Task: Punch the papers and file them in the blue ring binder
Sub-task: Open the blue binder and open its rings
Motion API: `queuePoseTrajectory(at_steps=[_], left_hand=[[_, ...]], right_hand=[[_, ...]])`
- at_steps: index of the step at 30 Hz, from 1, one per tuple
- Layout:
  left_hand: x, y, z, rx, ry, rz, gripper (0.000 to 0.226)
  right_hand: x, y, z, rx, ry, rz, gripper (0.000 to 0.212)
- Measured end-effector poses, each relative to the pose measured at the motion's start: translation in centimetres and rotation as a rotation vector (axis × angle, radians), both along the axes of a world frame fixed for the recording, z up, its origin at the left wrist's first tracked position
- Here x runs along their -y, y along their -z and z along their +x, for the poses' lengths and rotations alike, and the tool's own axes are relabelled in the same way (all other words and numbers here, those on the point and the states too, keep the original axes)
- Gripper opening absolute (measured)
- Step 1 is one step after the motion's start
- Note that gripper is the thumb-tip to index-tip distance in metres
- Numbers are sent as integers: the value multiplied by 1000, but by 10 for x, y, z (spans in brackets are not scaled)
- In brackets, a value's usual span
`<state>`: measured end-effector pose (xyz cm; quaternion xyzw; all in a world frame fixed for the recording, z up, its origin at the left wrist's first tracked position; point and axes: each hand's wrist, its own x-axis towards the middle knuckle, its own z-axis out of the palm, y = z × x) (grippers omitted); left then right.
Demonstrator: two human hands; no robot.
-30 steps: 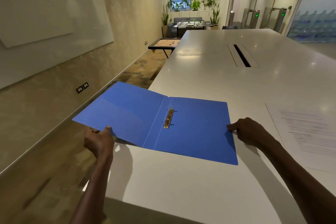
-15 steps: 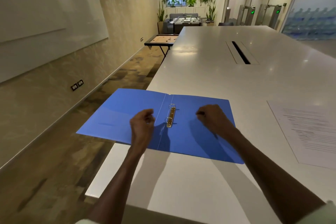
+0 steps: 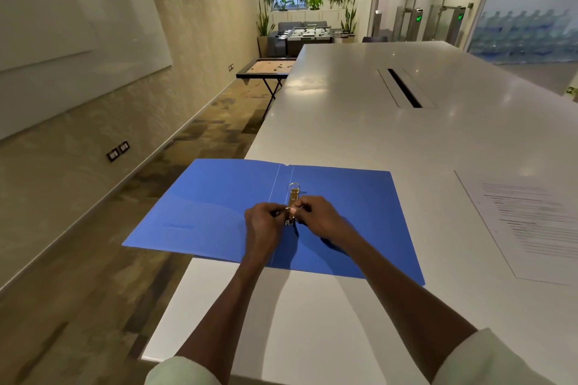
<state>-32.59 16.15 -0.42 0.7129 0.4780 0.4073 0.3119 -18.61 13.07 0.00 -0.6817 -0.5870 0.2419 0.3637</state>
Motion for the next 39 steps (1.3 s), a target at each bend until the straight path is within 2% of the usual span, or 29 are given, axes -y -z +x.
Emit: queuePoseTrajectory(at_steps=[2, 6, 11, 24, 27, 30, 32, 34, 35, 39], left_hand=[[1, 2, 1, 10, -27, 2, 10], [1, 0, 1, 20, -53, -32, 14], [-2, -1, 2, 27, -112, -113, 15], [6, -9, 0, 8, -74, -135, 17], [10, -15, -1, -38, -41, -170, 1], [13, -23, 2, -193, -90, -132, 26], [17, -32, 11, -275, -142, -120, 26], [20, -41, 24, -279, -176, -91, 56], [23, -46, 33, -256, -176, -66, 61], [44, -61, 78, -151, -38, -33, 52]], right_hand=[[0, 1, 2, -7, -3, -18, 20], [1, 2, 5, -181, -27, -42, 18], [2, 4, 9, -257, -20, -29, 16], [6, 1, 15, -222, -48, -40, 19], [8, -5, 18, -241, -37, -64, 26], [12, -11, 21, -313, 15, -45, 29], [19, -16, 27, -335, 63, -18, 29], [28, -21, 38, -331, 107, 20, 29], [34, -25, 44, -322, 128, 37, 29], [62, -38, 83, -260, 211, 114, 27]])
